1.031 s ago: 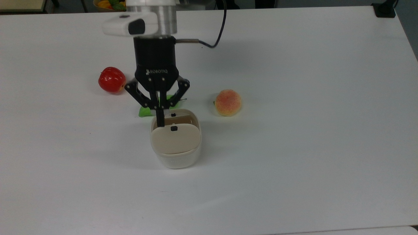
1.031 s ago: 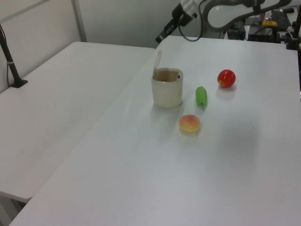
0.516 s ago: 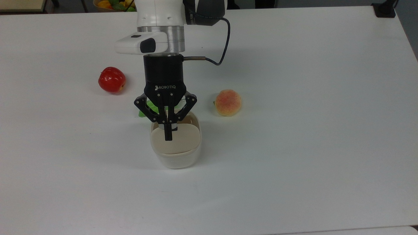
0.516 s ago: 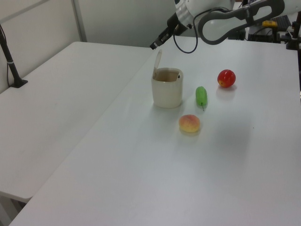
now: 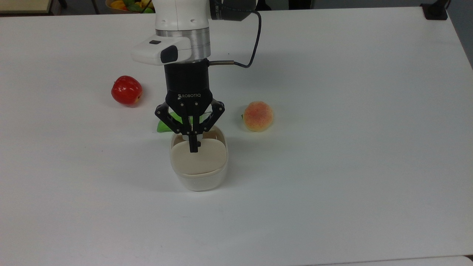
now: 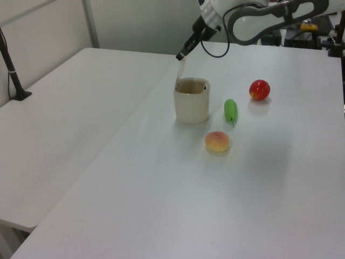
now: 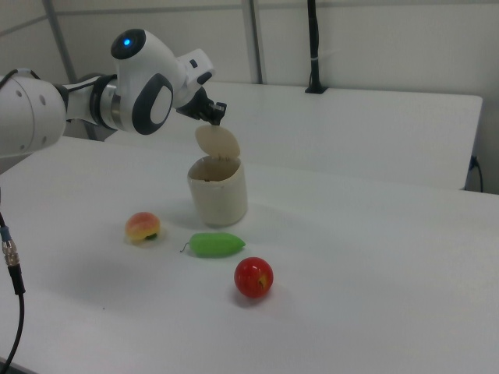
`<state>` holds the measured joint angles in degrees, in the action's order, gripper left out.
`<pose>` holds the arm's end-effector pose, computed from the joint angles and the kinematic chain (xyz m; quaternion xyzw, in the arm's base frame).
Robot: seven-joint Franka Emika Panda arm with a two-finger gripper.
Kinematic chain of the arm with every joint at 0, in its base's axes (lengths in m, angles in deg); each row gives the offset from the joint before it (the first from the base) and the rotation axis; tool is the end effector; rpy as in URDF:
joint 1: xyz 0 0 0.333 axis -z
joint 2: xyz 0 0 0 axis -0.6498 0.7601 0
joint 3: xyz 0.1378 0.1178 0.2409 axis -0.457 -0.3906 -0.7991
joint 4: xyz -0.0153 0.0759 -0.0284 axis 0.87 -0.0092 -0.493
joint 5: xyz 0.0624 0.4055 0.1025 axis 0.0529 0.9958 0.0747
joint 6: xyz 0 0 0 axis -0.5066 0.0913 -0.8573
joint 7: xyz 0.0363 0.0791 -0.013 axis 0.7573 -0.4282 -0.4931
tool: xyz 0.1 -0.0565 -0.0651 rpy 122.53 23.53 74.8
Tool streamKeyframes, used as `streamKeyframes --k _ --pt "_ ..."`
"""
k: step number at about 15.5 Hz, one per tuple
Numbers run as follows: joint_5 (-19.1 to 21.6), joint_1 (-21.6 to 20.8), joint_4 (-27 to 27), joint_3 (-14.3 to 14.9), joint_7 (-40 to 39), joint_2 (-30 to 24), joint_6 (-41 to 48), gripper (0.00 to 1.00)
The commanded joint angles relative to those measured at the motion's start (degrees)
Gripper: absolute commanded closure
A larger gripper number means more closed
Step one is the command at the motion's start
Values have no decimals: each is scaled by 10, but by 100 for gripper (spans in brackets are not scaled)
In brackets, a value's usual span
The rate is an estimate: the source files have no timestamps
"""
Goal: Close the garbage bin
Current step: 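Push the raised lid down onto the bin rim with the gripper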
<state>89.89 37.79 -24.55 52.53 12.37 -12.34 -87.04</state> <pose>0.7677 0.0653 0.4600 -0.9334 -0.0745 -0.3508 0.0147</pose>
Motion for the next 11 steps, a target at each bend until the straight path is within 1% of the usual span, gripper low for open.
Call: streamKeyframes --k 1,5,8,11 --pt "2 -5 -7 4 -4 -23 80 100" --pt "0 -5 -8 5 -3 -26 145 100" --pt "-18 -4 -9 6 -1 -26 194 100" --pt "-19 -3 -16 9 -1 -22 202 100"
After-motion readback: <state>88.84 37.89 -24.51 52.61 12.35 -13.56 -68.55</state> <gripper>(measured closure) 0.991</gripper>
